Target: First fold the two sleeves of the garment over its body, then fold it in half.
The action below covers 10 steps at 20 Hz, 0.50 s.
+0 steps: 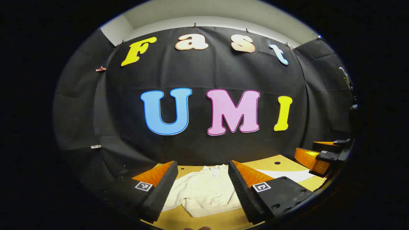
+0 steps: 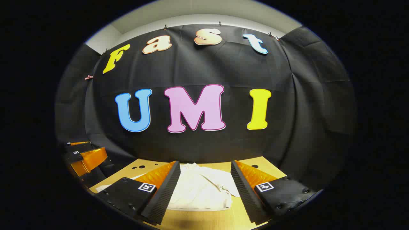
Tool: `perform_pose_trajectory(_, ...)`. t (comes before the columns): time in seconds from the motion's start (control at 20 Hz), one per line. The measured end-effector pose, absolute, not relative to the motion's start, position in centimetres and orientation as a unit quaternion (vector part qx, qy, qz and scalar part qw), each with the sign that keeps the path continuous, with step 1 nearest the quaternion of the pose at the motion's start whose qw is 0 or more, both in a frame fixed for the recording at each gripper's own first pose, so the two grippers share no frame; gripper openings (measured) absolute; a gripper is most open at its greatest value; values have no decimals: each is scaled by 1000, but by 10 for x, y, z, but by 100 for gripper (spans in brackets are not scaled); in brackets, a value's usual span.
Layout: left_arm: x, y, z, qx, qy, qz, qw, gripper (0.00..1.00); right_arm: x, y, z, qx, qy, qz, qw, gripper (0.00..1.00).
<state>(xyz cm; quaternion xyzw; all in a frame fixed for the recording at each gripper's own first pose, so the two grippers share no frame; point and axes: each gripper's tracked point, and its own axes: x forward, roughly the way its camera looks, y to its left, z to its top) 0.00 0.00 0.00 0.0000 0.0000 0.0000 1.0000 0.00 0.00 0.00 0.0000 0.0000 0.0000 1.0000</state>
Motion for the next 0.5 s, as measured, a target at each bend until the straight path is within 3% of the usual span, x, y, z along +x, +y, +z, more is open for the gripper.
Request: perform_pose_trajectory(0.5,1,23,-11,-3,19,15,1000,98,10,-2,-10,11,21,-9,1000,96)
